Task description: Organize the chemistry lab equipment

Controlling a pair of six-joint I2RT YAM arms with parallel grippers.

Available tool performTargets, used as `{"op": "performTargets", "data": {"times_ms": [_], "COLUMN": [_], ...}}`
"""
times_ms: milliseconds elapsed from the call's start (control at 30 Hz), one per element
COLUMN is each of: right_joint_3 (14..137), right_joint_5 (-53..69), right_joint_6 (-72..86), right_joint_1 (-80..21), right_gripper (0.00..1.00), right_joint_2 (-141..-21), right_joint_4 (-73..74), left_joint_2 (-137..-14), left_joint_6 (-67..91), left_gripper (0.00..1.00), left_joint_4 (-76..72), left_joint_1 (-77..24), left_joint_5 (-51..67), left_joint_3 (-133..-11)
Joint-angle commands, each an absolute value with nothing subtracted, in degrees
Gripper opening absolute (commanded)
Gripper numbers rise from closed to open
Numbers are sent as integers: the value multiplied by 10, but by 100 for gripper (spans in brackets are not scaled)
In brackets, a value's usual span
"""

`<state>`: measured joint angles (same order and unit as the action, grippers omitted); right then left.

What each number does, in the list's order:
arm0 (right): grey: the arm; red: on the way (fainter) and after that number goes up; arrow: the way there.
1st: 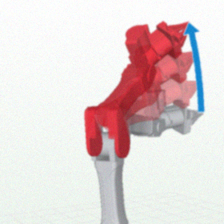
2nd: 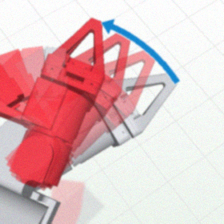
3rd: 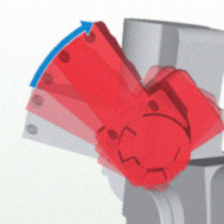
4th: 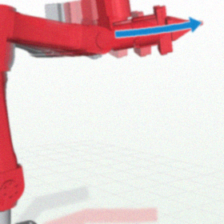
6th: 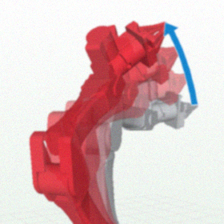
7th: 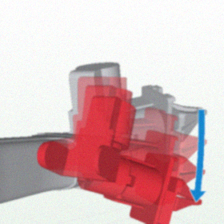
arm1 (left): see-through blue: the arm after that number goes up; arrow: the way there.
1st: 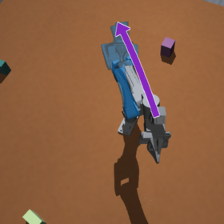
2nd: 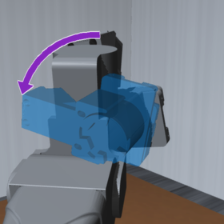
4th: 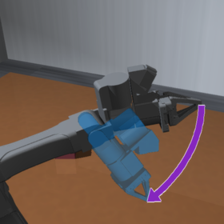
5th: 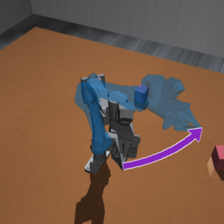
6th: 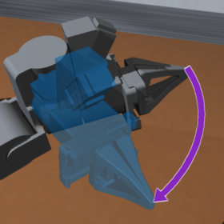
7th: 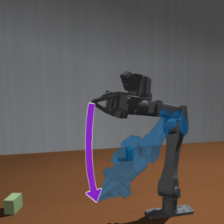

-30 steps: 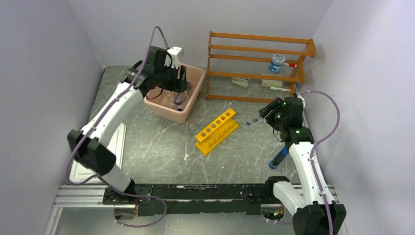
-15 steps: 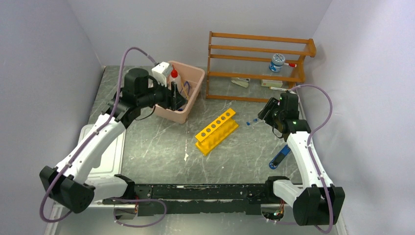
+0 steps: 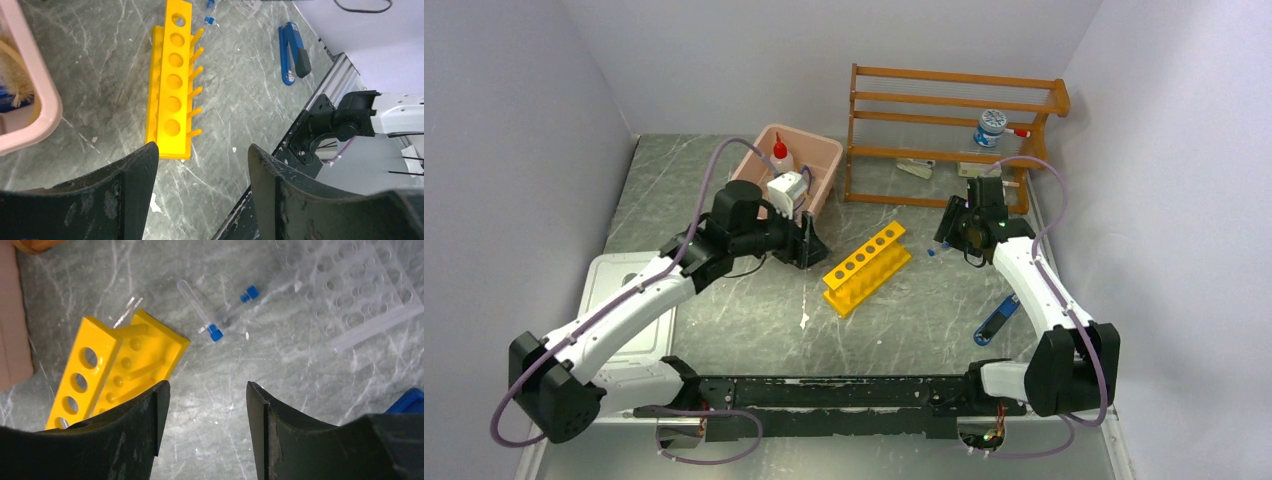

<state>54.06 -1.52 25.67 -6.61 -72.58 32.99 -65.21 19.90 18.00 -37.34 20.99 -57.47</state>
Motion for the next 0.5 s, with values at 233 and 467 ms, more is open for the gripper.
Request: {"op": "performTargets", "data": {"times_ms": [233, 467], "right_joint_3": [585, 574], "right_joint_5": [-81, -73], "right_joint_6": [262, 249], "right_joint_1": [-130, -135], "right_gripper": [59, 57], "right_joint_2": [-786, -848], "right_joint_4": [291, 256], "left_joint_2": [-872, -933], "left_joint_6": [101, 118], "left_gripper": [48, 52], "left_joint_4": [197, 169], "left_joint_1": [-440, -450], "left_joint_5": [44, 104], "left_joint_3": [-755, -807]}}
